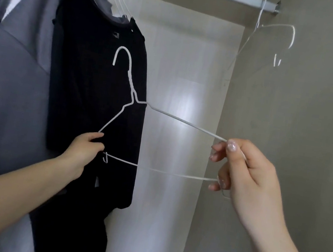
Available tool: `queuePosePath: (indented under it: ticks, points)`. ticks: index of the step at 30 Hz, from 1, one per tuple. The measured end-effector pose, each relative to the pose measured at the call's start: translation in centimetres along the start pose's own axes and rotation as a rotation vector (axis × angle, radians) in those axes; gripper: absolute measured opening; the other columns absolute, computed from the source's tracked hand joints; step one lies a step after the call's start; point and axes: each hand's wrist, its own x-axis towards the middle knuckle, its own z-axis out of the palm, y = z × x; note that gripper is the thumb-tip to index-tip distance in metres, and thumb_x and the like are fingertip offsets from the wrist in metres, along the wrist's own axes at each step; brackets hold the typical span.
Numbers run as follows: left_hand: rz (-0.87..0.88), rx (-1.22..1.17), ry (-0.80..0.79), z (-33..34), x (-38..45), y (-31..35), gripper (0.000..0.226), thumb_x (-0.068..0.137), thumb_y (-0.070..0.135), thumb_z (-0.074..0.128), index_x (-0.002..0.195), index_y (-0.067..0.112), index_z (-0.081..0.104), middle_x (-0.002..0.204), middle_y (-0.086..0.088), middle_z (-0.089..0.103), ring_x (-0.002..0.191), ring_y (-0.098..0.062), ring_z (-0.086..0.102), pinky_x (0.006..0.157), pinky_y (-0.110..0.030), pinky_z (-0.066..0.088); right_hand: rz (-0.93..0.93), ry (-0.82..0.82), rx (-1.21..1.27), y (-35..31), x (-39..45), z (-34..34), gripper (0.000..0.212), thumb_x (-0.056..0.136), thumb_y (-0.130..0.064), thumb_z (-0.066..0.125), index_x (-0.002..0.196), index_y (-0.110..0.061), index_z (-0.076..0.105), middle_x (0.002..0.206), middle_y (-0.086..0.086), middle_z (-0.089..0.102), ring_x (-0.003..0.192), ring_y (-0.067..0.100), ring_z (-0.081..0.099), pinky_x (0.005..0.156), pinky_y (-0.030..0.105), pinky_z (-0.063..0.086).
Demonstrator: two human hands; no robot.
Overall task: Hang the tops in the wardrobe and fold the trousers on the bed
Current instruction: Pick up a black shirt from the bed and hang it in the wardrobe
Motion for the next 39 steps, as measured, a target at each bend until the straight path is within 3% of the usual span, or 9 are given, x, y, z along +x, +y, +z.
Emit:
queuePosePath:
  ticks: [5, 11, 17, 22, 26, 29, 32, 34, 39]
  points:
    - [0.014, 0.042, 0.030, 0.0, 0.5, -0.4, 0.027, 0.087, 0.003, 0.060, 0.110, 0.016, 0.056, 0.119, -0.012, 0.058, 0.103, -0.028, 0.060, 0.089, -0.041, 0.052, 0.025, 0.062, 0.006, 0.0, -0.4, -1.1, 0.034, 0.099, -0.021, 0.043, 0.072, -0.025, 0.064, 0.072, -0.006, 0.062, 0.043, 0.009, 0.037, 0.042, 0.026, 0.051]
    - [0.043, 0.090, 0.116, -1.4, 0.9, -0.5, 0.025, 0.091, -0.001, 0.045, 0.096, 0.018, 0.062, 0.104, -0.016, 0.063, 0.078, -0.023, 0.061, 0.055, -0.028, 0.047, 0.064, 0.084, 0.010, -0.2, -0.6, -2.2, 0.034, 0.099, -0.023, 0.044, 0.072, -0.021, 0.065, 0.070, -0.006, 0.062, 0.041, 0.008, 0.037, 0.040, 0.024, 0.048]
    - [0.065, 0.156, -0.004, -2.0, 0.7, -0.8, 0.027, 0.089, 0.003, 0.048, 0.104, 0.013, 0.068, 0.098, -0.010, 0.069, 0.087, -0.023, 0.066, 0.066, -0.028, 0.051, 0.101, 0.042, 0.072, -0.4, -0.7, -2.7, 0.034, 0.098, -0.026, 0.045, 0.072, -0.022, 0.067, 0.069, -0.003, 0.061, 0.040, 0.009, 0.035, 0.039, 0.026, 0.047]
    - [0.141, 0.133, -0.090, -1.1, -1.1, -0.7, 0.031, 0.091, 0.015, 0.045, 0.085, 0.024, 0.074, 0.087, 0.003, 0.072, 0.086, -0.015, 0.068, 0.066, -0.023, 0.048, 0.142, 0.005, 0.067, 0.7, -0.8, -1.5, 0.034, 0.098, -0.025, 0.045, 0.073, -0.023, 0.066, 0.068, -0.005, 0.060, 0.040, 0.009, 0.036, 0.040, 0.030, 0.050]
    - [0.137, 0.119, -0.236, -0.1, -2.4, -0.4, 0.035, 0.092, 0.051, 0.047, 0.083, 0.033, 0.076, 0.096, 0.029, 0.063, 0.090, 0.001, 0.062, 0.084, -0.025, 0.041, 0.206, -0.028, 0.093, 2.3, -1.4, -0.2, 0.034, 0.098, -0.023, 0.045, 0.071, -0.020, 0.066, 0.067, -0.004, 0.060, 0.039, 0.008, 0.035, 0.041, 0.033, 0.052]
    - [0.176, 0.151, -0.219, 0.2, -2.6, -0.3, 0.055, 0.078, 0.075, 0.044, 0.080, 0.027, 0.072, 0.112, 0.019, 0.059, 0.106, -0.002, 0.051, 0.094, -0.030, 0.034, 0.238, -0.071, 0.116, 3.6, -2.1, 0.8, 0.033, 0.096, -0.022, 0.047, 0.071, -0.023, 0.067, 0.066, -0.004, 0.060, 0.041, 0.008, 0.037, 0.043, 0.032, 0.054]
    - [0.145, 0.153, -0.173, 0.2, -2.7, 0.0, 0.062, 0.069, 0.079, 0.047, 0.078, 0.021, 0.068, 0.109, 0.016, 0.060, 0.110, -0.010, 0.049, 0.094, -0.032, 0.035, 0.216, -0.170, 0.142, 4.6, -3.0, 1.1, 0.025, 0.092, -0.015, 0.057, 0.077, -0.029, 0.070, 0.076, -0.004, 0.066, 0.057, 0.004, 0.055, 0.047, 0.027, 0.054]
    - [0.131, 0.154, -0.170, 0.1, -2.6, 0.0, 0.063, 0.068, 0.081, 0.048, 0.079, 0.022, 0.067, 0.104, 0.017, 0.060, 0.109, -0.011, 0.050, 0.093, -0.033, 0.036, 0.196, -0.212, 0.196, 5.7, -4.0, 1.3, 0.022, 0.085, -0.011, 0.064, 0.084, -0.032, 0.071, 0.094, -0.005, 0.070, 0.087, 0.002, 0.064, 0.054, 0.026, 0.055]
    - [0.079, 0.183, -0.132, -0.2, -2.2, 0.0, 0.062, 0.074, 0.083, 0.043, 0.079, 0.024, 0.063, 0.114, 0.003, 0.063, 0.113, -0.020, 0.054, 0.105, -0.045, 0.040, 0.336, -0.195, 0.356, 9.0, -7.7, 2.5, 0.039, 0.062, -0.031, 0.070, 0.101, -0.035, 0.069, 0.123, -0.006, 0.064, 0.117, 0.008, 0.057, 0.096, 0.045, 0.049]
